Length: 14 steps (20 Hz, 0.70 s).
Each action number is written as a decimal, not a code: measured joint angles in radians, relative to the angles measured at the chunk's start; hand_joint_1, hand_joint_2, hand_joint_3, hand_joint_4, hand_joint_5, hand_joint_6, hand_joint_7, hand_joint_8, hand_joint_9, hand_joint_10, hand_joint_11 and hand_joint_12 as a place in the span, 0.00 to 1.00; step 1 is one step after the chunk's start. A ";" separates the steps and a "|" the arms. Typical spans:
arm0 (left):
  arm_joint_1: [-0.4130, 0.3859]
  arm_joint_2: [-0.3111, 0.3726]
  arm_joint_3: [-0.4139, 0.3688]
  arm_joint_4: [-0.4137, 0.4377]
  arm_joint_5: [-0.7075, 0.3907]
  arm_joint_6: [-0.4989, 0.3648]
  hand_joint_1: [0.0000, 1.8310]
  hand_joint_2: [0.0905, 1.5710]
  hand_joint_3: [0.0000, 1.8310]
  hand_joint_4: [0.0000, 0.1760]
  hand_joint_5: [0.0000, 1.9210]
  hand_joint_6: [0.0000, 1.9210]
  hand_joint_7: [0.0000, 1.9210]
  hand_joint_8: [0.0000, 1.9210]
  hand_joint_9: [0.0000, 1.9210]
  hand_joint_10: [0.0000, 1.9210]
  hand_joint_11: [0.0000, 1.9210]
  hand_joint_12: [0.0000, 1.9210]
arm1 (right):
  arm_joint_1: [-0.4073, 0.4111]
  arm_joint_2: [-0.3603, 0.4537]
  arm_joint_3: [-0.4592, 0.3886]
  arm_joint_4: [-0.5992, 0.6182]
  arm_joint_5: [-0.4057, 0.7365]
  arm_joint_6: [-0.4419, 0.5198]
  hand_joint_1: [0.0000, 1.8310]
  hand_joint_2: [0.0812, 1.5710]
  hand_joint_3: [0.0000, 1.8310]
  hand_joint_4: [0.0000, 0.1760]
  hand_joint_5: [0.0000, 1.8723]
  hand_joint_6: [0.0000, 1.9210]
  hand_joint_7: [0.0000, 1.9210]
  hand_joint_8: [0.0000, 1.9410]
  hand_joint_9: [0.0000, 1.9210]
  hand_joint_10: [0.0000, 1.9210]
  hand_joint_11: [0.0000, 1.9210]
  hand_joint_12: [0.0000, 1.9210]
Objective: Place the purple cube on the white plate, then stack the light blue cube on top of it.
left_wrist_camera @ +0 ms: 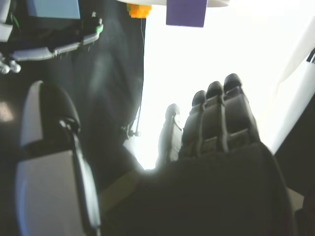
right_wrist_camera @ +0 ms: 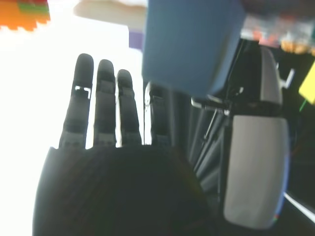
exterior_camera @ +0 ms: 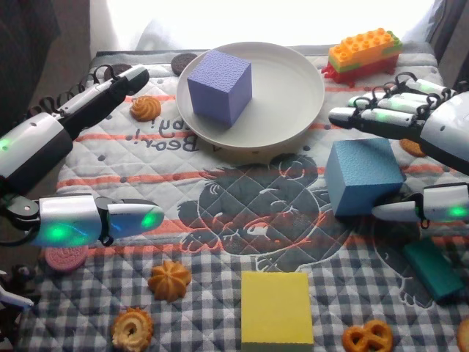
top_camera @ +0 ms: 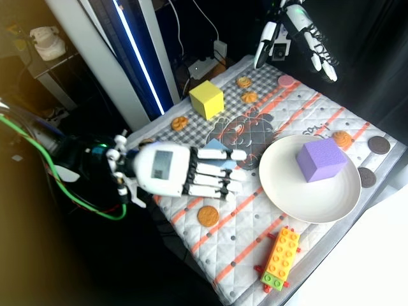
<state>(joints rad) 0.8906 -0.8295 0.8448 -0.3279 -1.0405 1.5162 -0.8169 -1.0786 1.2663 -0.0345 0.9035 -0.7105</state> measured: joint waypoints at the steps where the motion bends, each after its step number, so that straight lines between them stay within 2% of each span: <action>1: 0.000 0.000 0.000 0.000 -0.001 -0.002 0.46 0.55 0.01 1.00 0.00 0.00 0.00 0.00 0.00 0.00 0.00 0.00 | 0.003 -0.003 0.003 -0.002 -0.006 0.001 0.50 0.65 0.00 0.00 0.28 0.01 0.36 0.02 0.33 0.03 0.09 0.50; 2: 0.002 0.000 0.000 -0.002 -0.001 -0.004 0.45 0.54 0.00 0.97 0.00 0.00 0.00 0.00 0.00 0.00 0.00 0.00 | 0.004 -0.009 0.012 -0.002 -0.011 0.011 0.60 0.70 0.00 0.00 0.49 0.52 0.64 0.19 0.55 0.49 0.38 0.86; 3: 0.003 0.000 0.000 -0.001 -0.004 -0.007 0.46 0.54 0.00 0.99 0.00 0.00 0.00 0.00 0.00 0.00 0.00 0.00 | 0.009 -0.011 0.016 -0.004 -0.005 0.027 0.60 0.70 0.00 0.00 0.51 0.53 0.61 0.38 0.53 0.67 0.42 0.93; 4: 0.005 0.000 0.000 -0.003 -0.002 -0.007 0.46 0.55 0.00 0.99 0.00 0.00 0.00 0.00 0.00 0.00 0.00 0.00 | 0.017 -0.011 0.020 -0.012 -0.009 0.041 0.61 0.71 0.00 0.00 0.50 0.54 0.57 0.41 0.50 0.68 0.40 0.90; 5: 0.008 0.000 0.000 -0.004 -0.002 -0.007 0.47 0.55 0.00 1.00 0.00 0.00 0.00 0.00 0.00 0.00 0.00 0.00 | 0.021 -0.011 0.025 -0.019 -0.012 0.058 0.66 0.71 0.00 0.00 0.48 0.50 0.55 0.54 0.50 0.62 0.41 0.85; 6: 0.013 0.000 0.000 -0.010 -0.003 -0.008 0.49 0.54 0.00 0.98 0.00 0.00 0.00 0.00 0.00 0.00 0.00 0.00 | 0.038 -0.011 0.027 -0.040 -0.027 0.062 0.66 0.72 0.00 0.00 0.50 0.49 0.47 0.65 0.38 0.61 0.27 0.90; 7: 0.016 0.000 0.000 -0.018 0.000 -0.008 0.50 0.54 0.00 0.96 0.01 0.00 0.00 0.00 0.00 0.00 0.00 0.00 | 0.060 -0.011 0.027 -0.060 -0.039 0.060 0.68 0.71 0.00 0.00 0.49 0.48 0.52 0.60 0.49 0.65 0.38 0.89; 8: 0.019 0.000 0.000 -0.020 0.000 -0.008 0.50 0.55 0.00 0.90 0.01 0.00 0.00 0.00 0.00 0.00 0.00 0.00 | 0.087 -0.012 0.027 -0.068 -0.038 0.061 0.63 0.71 0.00 0.00 0.50 0.53 0.58 0.39 0.56 0.56 0.45 0.82; 9: 0.018 -0.002 0.000 -0.022 0.001 -0.008 0.50 0.55 0.00 0.81 0.02 0.01 0.00 0.00 0.00 0.00 0.00 0.00 | 0.113 -0.013 0.030 -0.070 -0.029 0.062 0.67 0.70 0.00 0.00 0.47 0.55 0.59 0.42 0.59 0.46 0.48 0.75; 11: 0.018 -0.003 0.003 -0.024 0.005 -0.011 0.49 0.54 0.00 0.78 0.04 0.01 0.00 0.00 0.00 0.00 0.00 0.00 | 0.187 -0.024 0.051 -0.082 -0.006 0.064 0.69 0.68 0.00 0.00 0.48 0.52 0.63 0.37 0.61 0.38 0.42 0.72; 12: 0.018 -0.004 0.008 -0.029 0.010 -0.020 0.48 0.55 0.00 0.74 0.04 0.01 0.00 0.00 0.00 0.00 0.00 0.00 | 0.224 -0.047 0.079 -0.078 0.003 0.064 0.69 0.68 0.00 0.00 0.48 0.53 0.63 0.35 0.63 0.35 0.46 0.69; 13: 0.018 -0.005 0.012 -0.027 0.014 -0.027 0.49 0.54 0.00 0.75 0.04 0.01 0.00 0.00 0.00 0.00 0.00 0.00 | 0.241 -0.062 0.094 -0.074 0.003 0.064 0.62 0.70 0.00 0.00 0.50 0.54 0.65 0.20 0.63 0.37 0.46 0.74; 14: 0.018 -0.011 0.019 -0.029 0.014 -0.040 0.49 0.54 0.00 0.79 0.04 0.01 0.00 0.00 0.00 0.00 0.00 0.00 | 0.267 -0.087 0.119 -0.074 -0.006 0.064 0.61 0.71 0.00 0.00 0.50 0.54 0.69 0.12 0.63 0.37 0.47 0.72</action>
<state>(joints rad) 0.9089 -0.8402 0.8642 -0.3565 -1.0264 1.4761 -0.5503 -1.1656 1.3853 -0.1085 0.8978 -0.6464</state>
